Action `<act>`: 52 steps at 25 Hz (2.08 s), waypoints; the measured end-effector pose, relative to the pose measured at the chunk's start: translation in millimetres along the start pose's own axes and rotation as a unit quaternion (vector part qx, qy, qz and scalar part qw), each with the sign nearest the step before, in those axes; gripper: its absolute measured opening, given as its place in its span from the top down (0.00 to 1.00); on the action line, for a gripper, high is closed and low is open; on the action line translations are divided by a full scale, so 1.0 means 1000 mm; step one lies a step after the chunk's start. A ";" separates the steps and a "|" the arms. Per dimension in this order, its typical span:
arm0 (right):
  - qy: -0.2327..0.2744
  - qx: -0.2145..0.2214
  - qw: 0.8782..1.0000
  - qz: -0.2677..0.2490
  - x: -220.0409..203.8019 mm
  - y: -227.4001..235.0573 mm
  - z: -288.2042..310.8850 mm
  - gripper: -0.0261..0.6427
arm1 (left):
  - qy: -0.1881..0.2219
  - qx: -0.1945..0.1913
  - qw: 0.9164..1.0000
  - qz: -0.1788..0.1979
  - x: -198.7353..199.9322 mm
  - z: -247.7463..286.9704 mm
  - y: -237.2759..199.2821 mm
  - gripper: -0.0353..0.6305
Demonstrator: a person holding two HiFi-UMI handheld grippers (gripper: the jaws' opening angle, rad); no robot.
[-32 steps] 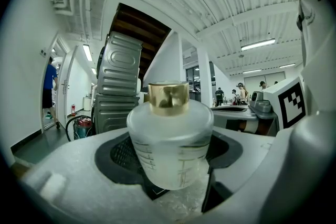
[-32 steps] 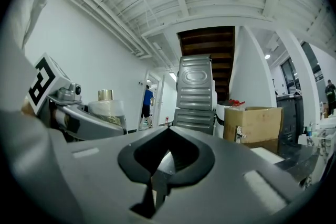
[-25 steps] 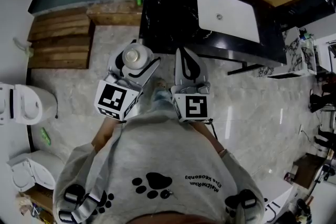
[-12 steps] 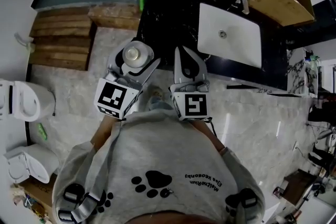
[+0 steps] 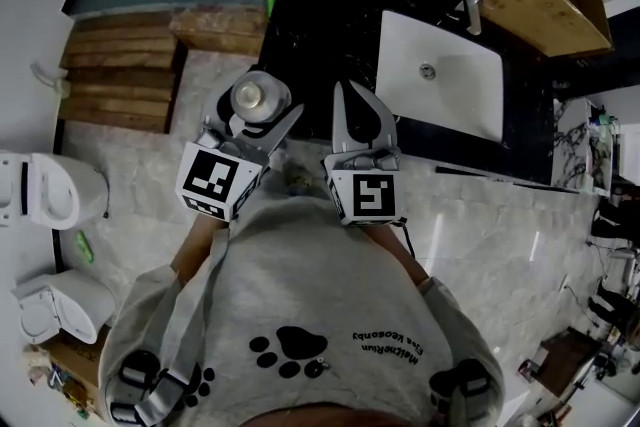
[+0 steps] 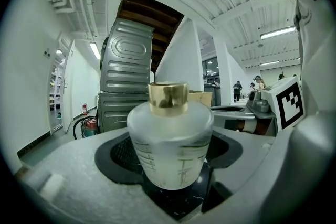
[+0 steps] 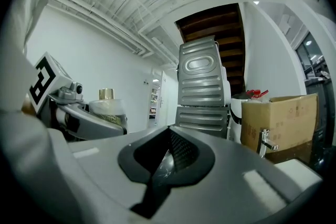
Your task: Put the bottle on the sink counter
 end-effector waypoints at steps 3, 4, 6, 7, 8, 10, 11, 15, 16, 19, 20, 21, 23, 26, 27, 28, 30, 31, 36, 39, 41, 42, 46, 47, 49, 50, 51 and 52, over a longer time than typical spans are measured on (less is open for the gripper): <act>-0.002 -0.003 1.000 -0.005 -0.002 0.004 0.006 0.96 | -0.001 -0.002 1.000 -0.004 -0.003 0.008 -0.007 0.43; -0.003 -0.005 1.000 -0.006 -0.001 0.005 0.008 0.96 | -0.001 -0.003 1.000 -0.004 -0.003 0.011 -0.010 0.43; -0.002 -0.009 1.000 -0.010 0.000 0.006 0.013 0.96 | 0.000 -0.006 1.000 -0.003 -0.005 0.016 -0.016 0.43; -0.002 -0.011 1.000 -0.012 0.000 0.006 0.017 0.96 | 0.002 -0.006 1.000 -0.001 -0.005 0.019 -0.020 0.43; -0.001 -0.013 1.000 -0.014 0.000 0.007 0.020 0.96 | 0.003 -0.006 1.000 0.002 -0.005 0.023 -0.025 0.43; 0.001 -0.018 1.000 -0.017 0.000 0.008 0.030 0.96 | 0.005 -0.008 1.000 0.009 -0.006 0.030 -0.034 0.43; 0.002 -0.021 1.000 -0.017 0.001 0.009 0.035 0.96 | 0.004 -0.011 1.000 0.011 -0.006 0.034 -0.037 0.43; -0.002 -0.035 0.999 -0.009 0.003 0.014 0.057 0.96 | 0.004 -0.023 0.999 0.026 -0.004 0.051 -0.054 0.43; -0.005 -0.039 0.999 -0.011 0.000 0.017 0.061 0.96 | 0.005 -0.026 0.999 0.028 -0.005 0.056 -0.058 0.43; -0.007 -0.049 0.999 -0.014 -0.001 0.021 0.074 0.96 | 0.006 -0.036 0.999 0.026 -0.007 0.068 -0.070 0.43; -0.006 -0.050 0.999 -0.015 -0.001 0.023 0.079 0.96 | 0.006 -0.039 0.999 0.025 -0.008 0.072 -0.073 0.43; -0.006 -0.052 0.999 -0.015 -0.002 0.024 0.083 0.96 | 0.006 -0.041 0.999 0.024 -0.009 0.077 -0.077 0.43; -0.007 -0.056 0.998 -0.016 -0.002 0.028 0.093 0.96 | 0.009 -0.045 0.999 0.025 -0.010 0.086 -0.086 0.43; -0.006 -0.061 0.998 -0.009 0.000 0.030 0.108 0.96 | 0.007 -0.053 0.998 0.029 -0.013 0.101 -0.097 0.43; -0.004 -0.063 0.998 -0.001 0.002 0.030 0.115 0.96 | 0.007 -0.056 0.998 0.030 -0.014 0.106 -0.100 0.43; -0.002 -0.065 0.998 0.005 0.004 0.030 0.121 0.96 | 0.007 -0.059 0.998 0.029 -0.015 0.111 -0.104 0.43; -0.003 -0.068 0.998 0.004 0.003 0.034 0.129 0.96 | 0.008 -0.064 0.998 0.027 -0.017 0.121 -0.111 0.43; -0.004 -0.070 0.998 0.003 0.003 0.035 0.133 0.96 | 0.008 -0.066 0.997 0.027 -0.018 0.126 -0.114 0.43; -0.011 -0.083 0.996 0.013 0.001 0.045 0.150 0.96 | 0.004 -0.078 0.996 0.035 -0.026 0.155 -0.129 0.43; -0.016 -0.089 0.996 0.014 -0.002 0.052 0.159 0.96 | -0.004 -0.084 0.996 0.032 -0.032 0.169 -0.136 0.43; -0.018 -0.093 0.995 0.015 -0.004 0.055 0.165 0.96 | -0.007 -0.089 0.996 0.032 -0.035 0.178 -0.140 0.43; -0.019 -0.094 0.995 0.015 -0.005 0.056 0.168 0.96 | -0.008 -0.091 0.995 0.032 -0.037 0.181 -0.142 0.43; -0.022 -0.095 0.995 0.012 -0.007 0.061 0.179 0.96 | -0.007 -0.095 0.995 0.030 -0.041 0.196 -0.149 0.43; -0.023 -0.095 0.995 0.011 -0.008 0.062 0.182 0.96 | -0.007 -0.096 0.995 0.030 -0.043 0.200 -0.151 0.43; -0.024 -0.096 0.995 0.010 -0.010 0.063 0.187 0.96 | -0.007 -0.098 0.995 0.027 -0.045 0.206 -0.154 0.43; -0.025 -0.097 0.995 0.011 -0.011 0.064 0.189 0.96 | -0.006 -0.099 0.995 0.026 -0.046 0.209 -0.156 0.43; -0.027 -0.098 0.995 0.011 -0.012 0.066 0.191 0.96 | -0.006 -0.100 0.995 0.026 -0.048 0.212 -0.158 0.43; -0.028 -0.099 0.995 0.011 -0.013 0.067 0.194 0.96 | -0.006 -0.100 0.995 0.026 -0.049 0.216 -0.160 0.43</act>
Point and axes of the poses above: the fingertips, and each gripper's own axes: z forward along the fingers, y to its right, x out of its top, the point moved 10 cm from there along -z, backward along the fingers, and after that the axes turned 15 degrees about z, right-handed, at the moved point
